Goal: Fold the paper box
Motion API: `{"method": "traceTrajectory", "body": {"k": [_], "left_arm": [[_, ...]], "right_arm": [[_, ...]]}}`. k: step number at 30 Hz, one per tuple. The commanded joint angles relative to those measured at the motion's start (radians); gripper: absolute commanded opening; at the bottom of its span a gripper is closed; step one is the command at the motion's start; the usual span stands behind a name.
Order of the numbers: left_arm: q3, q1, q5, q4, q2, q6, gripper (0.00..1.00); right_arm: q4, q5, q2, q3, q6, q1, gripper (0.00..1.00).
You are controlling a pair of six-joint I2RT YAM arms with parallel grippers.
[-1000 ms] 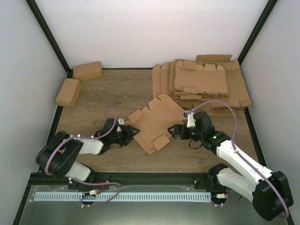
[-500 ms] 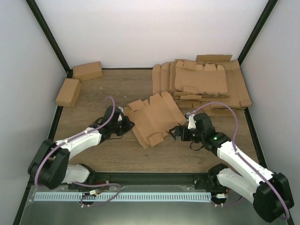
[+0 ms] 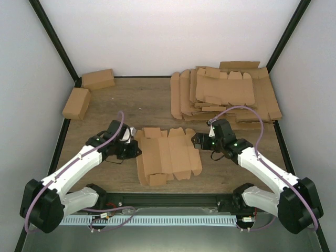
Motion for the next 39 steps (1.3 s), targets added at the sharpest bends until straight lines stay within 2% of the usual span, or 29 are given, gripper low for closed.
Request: {"method": "traceTrajectory", "body": {"k": [1, 7, 14, 21, 30, 34, 39], "left_arm": [[0.055, 0.001, 0.052, -0.079, -0.058, 0.084, 0.04], [0.066, -0.001, 0.085, -0.069, -0.057, 0.109, 0.04], [0.080, -0.004, 0.108, -0.046, -0.054, 0.132, 0.04], [0.089, -0.013, 0.080, -0.066, -0.008, 0.146, 0.04], [0.261, -0.029, -0.057, -0.222, 0.104, 0.216, 0.04], [0.314, -0.047, -0.044, -0.235, 0.148, 0.237, 0.04], [0.383, -0.089, -0.096, -0.287, 0.204, 0.272, 0.04]], "right_arm": [[0.027, -0.018, 0.021, 0.017, -0.024, -0.007, 0.92], [0.089, -0.149, 0.043, -0.048, -0.022, -0.007, 0.88], [0.167, -0.225, 0.038, -0.151, 0.022, -0.006, 0.87], [0.150, -0.131, 0.079, -0.156, 0.043, -0.006, 0.96], [0.169, -0.212, 0.109, -0.165, 0.036, -0.006, 0.94], [0.126, -0.173, 0.058, -0.152, 0.023, -0.006, 0.95], [0.059, -0.124, -0.007, -0.070, -0.014, -0.007, 0.96]]}}
